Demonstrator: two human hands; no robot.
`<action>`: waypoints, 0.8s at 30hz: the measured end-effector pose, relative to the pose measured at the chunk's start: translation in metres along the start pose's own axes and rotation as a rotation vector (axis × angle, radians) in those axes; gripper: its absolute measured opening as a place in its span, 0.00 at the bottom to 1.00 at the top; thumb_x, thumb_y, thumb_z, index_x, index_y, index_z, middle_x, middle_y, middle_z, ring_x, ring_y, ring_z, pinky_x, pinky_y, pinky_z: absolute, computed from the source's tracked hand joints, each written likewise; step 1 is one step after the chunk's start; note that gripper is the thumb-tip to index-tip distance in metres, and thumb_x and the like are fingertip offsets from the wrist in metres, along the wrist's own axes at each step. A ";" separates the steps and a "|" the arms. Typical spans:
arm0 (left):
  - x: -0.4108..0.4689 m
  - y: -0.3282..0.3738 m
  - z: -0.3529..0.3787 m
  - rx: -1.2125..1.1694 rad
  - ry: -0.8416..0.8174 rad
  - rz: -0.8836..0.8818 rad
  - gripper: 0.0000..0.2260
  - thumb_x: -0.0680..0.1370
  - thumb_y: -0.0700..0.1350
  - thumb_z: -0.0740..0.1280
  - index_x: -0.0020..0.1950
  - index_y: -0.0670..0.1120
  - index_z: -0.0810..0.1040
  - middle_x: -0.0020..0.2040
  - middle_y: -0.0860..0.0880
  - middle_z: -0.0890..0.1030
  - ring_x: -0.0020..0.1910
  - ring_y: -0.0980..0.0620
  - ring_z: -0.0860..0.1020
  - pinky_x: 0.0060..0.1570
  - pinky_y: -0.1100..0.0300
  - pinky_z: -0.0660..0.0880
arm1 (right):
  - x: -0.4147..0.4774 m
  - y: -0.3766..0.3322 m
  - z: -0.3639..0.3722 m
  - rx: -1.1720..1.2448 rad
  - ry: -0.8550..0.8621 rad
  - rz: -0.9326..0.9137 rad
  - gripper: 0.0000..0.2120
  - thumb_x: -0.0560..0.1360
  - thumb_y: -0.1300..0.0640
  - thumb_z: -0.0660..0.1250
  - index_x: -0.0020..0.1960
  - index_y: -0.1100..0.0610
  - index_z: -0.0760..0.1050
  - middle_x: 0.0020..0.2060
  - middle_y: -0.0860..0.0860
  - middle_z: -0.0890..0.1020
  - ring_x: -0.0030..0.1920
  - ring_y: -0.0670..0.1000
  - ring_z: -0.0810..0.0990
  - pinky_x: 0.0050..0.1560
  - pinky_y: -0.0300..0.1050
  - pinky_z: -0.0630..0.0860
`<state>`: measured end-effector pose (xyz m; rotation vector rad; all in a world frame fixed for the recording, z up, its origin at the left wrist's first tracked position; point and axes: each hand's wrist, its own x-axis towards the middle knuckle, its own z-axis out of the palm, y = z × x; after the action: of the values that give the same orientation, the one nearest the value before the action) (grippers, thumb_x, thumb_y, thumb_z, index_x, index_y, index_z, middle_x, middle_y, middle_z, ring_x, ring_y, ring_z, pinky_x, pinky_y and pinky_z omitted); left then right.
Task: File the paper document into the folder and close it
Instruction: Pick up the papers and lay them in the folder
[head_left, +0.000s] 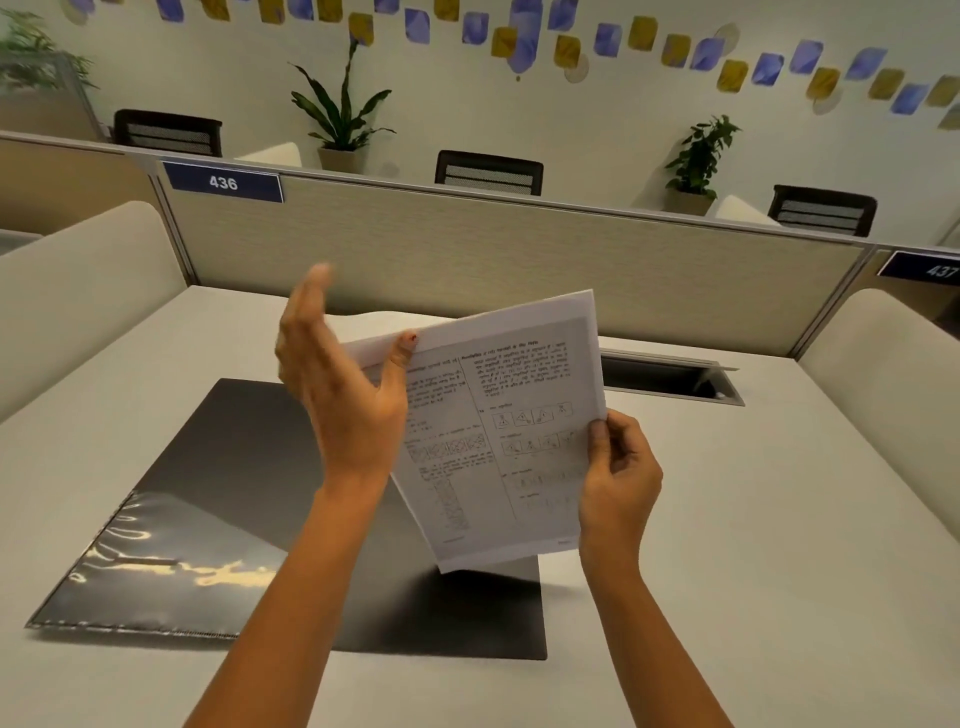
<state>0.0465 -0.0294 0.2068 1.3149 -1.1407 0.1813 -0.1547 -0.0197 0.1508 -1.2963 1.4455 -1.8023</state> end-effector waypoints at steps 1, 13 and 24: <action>-0.009 -0.002 0.003 -0.113 -0.021 -0.153 0.30 0.75 0.59 0.63 0.72 0.49 0.59 0.71 0.48 0.64 0.69 0.52 0.64 0.67 0.47 0.68 | 0.000 0.001 0.000 0.003 0.022 0.005 0.06 0.76 0.51 0.61 0.46 0.41 0.75 0.42 0.36 0.81 0.44 0.44 0.80 0.38 0.30 0.75; -0.082 -0.028 0.028 -0.398 -0.272 -0.555 0.10 0.81 0.53 0.51 0.51 0.52 0.70 0.43 0.54 0.79 0.40 0.60 0.79 0.31 0.69 0.75 | -0.008 0.029 0.004 0.052 0.017 0.120 0.06 0.78 0.49 0.58 0.50 0.47 0.73 0.45 0.44 0.80 0.47 0.50 0.80 0.45 0.41 0.79; -0.153 -0.077 0.033 -0.217 -0.477 -0.658 0.07 0.82 0.47 0.52 0.54 0.54 0.68 0.49 0.59 0.75 0.48 0.62 0.75 0.39 0.74 0.75 | -0.055 0.104 -0.008 -0.136 -0.102 0.268 0.08 0.81 0.59 0.52 0.50 0.47 0.66 0.47 0.44 0.77 0.48 0.44 0.78 0.40 0.27 0.75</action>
<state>0.0066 -0.0084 0.0384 1.5049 -1.0143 -0.7516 -0.1574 -0.0041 0.0338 -1.1751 1.6218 -1.4670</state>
